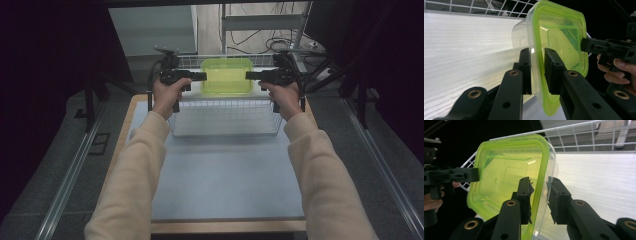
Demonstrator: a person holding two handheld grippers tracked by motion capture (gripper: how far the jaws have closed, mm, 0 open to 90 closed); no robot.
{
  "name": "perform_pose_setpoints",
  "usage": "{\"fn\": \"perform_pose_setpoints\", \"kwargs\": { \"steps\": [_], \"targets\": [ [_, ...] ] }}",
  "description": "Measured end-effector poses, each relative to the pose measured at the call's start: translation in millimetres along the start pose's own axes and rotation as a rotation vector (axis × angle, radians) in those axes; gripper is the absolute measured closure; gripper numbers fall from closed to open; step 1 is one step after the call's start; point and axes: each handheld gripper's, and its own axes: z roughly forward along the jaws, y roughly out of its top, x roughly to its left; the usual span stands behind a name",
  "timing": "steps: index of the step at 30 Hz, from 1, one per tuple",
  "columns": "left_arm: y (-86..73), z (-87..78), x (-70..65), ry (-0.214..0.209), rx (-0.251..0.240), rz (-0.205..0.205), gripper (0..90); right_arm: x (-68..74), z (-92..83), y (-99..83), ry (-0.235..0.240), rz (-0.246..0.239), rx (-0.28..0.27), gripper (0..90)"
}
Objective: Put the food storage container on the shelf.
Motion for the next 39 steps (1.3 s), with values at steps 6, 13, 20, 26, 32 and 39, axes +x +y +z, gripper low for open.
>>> {"fn": "perform_pose_setpoints", "kwargs": {
  "steps": [6,13,20,26,32,39],
  "targets": [
    [0.0,5.7,2.9,0.021,-0.001,-0.011,72.2,-1.8,5.8,0.9,-0.012,0.009,-0.002,65.1],
    [-0.7,13.4,7.2,0.039,-0.009,-0.02,60.5,-5.6,10.8,-0.3,-0.014,0.015,-0.001,50.3],
    [-0.3,17.8,2.8,0.026,-0.011,0.008,38.4,-9.0,10.9,-4.0,0.009,0.039,-0.03,35.7],
    [0.1,9.9,-0.4,0.031,-0.066,0.032,24.7,-8.3,0.3,-4.3,0.003,0.029,-0.078,29.6],
    [-6.2,-9.5,-9.8,0.03,-0.086,0.106,23.0,-1.5,-17.8,-10.7,0.029,-0.052,-0.097,26.5],
    [-29.2,-36.1,-15.1,0.027,-0.102,0.173,23.0,1.9,-47.3,-37.4,0.059,-0.174,-0.114,25.5]
  ]
}}
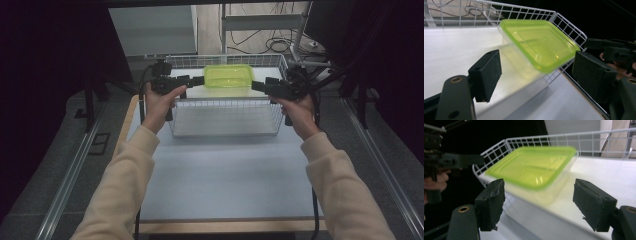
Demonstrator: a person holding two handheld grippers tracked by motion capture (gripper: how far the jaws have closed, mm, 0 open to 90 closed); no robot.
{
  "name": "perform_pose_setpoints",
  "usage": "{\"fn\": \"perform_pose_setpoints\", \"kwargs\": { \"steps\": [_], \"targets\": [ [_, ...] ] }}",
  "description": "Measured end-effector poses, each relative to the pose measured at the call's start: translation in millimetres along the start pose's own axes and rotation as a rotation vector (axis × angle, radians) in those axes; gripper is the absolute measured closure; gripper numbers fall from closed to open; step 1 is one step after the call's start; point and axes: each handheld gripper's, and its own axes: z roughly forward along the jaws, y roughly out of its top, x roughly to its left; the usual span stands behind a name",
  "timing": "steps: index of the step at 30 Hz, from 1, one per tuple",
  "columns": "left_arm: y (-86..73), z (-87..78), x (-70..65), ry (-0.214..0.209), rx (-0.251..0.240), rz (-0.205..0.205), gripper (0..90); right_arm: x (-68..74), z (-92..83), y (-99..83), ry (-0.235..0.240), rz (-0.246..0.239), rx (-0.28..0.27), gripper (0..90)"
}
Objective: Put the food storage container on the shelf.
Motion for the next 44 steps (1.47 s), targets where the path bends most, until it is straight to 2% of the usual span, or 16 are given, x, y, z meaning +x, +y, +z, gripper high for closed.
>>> {"fn": "perform_pose_setpoints", "kwargs": {
  "steps": [3,8,11,12,14,17,18,19,20,23,24,28,29,31,38,44],
  "targets": [
    [-21.3,-17.8,-4.3,0.021,-0.001,0.029,23.2,2.6,-12.6,-16.7,0.021,-0.028,0.003,25.5],
    [-50.3,-34.0,-10.1,-0.007,-0.01,0.047,23.5,10.1,-28.4,-55.5,0.054,-0.083,0.038,24.6],
    [-85.9,-44.8,-19.5,-0.016,0.006,0.076,23.8,15.8,-35.9,-83.5,0.076,-0.121,0.066,23.5],
    [-85.9,-44.8,-19.5,-0.016,0.006,0.076,23.7,15.8,-35.9,-83.5,0.076,-0.121,0.066,23.5],
    [-116.2,-49.2,-25.4,-0.027,0.031,0.092,23.8,18.5,-43.5,-112.2,0.103,-0.139,0.077,22.5],
    [-144.4,-51.3,-27.7,-0.015,0.06,0.103,24.2,17.8,-50.9,-137.7,0.097,-0.16,0.094,20.9],
    [-144.4,-51.3,-27.7,-0.015,0.06,0.103,24.2,16.9,-53.4,-145.6,0.096,-0.161,0.095,20.6],
    [-160.5,-52.2,-27.6,-0.013,0.081,0.104,24.2,15.9,-55.8,-153.5,0.097,-0.156,0.095,20.4],
    [-160.5,-52.2,-27.6,-0.013,0.081,0.104,24.3,15.9,-55.8,-153.5,0.097,-0.156,0.095,20.4],
    [-188.2,-51.1,-24.6,-0.015,0.13,0.103,24.3,8.5,-63.2,-183.3,0.08,-0.144,0.113,19.7],
    [-188.2,-51.1,-24.6,-0.015,0.13,0.103,24.2,8.5,-63.2,-183.3,0.08,-0.144,0.113,19.7],
    [-212.4,-46.7,-17.9,0.027,0.174,0.123,24.5,-4.3,-61.7,-206.8,0.048,-0.133,0.159,18.8],
    [-223.3,-44.2,-12.6,0.04,0.187,0.103,25.1,-8.9,-59.8,-212.4,0.045,-0.122,0.17,18.5],
    [-230.2,-41.8,-8.3,0.045,0.223,0.096,25.1,-11.5,-58.4,-215.2,0.037,-0.124,0.179,18.1],
    [-231.4,-43.1,-5.2,0.048,0.211,0.085,25.7,-9.4,-58.9,-216.0,-0.015,-0.185,0.145,18.1],
    [-235.0,-43.5,-2.6,0.099,0.214,0.122,21.2,-6.8,-56.6,-220.3,-0.034,-0.223,0.156,16.7]
  ]
}}
